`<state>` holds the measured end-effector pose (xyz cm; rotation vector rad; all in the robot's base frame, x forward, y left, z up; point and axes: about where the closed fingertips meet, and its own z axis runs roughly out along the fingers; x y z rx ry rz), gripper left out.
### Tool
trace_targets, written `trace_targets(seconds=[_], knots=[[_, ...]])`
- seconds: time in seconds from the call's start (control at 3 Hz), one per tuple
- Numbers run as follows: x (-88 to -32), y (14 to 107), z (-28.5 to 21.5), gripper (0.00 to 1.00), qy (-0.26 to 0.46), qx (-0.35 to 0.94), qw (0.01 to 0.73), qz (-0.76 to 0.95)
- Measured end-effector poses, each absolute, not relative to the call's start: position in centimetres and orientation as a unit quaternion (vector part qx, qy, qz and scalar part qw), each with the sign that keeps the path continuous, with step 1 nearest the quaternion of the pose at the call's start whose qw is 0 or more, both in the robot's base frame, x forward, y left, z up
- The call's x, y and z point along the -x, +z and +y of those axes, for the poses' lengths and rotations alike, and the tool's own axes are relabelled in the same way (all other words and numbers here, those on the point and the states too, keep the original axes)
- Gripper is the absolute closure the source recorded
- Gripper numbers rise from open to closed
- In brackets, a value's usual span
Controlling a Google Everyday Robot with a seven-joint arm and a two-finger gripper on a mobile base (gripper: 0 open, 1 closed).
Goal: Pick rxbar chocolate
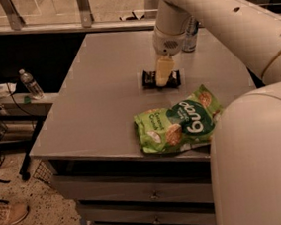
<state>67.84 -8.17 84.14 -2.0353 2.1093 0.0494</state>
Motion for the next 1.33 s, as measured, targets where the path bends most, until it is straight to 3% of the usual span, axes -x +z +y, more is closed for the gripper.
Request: trace_targets(seconds=[0.67,1.33], knots=[[-71.4,86.2,-6.0,1.00,0.019,0.691,0.161,0.705],[-72.4,87.0,-5.9,1.00,0.015,0.688,0.174,0.704]])
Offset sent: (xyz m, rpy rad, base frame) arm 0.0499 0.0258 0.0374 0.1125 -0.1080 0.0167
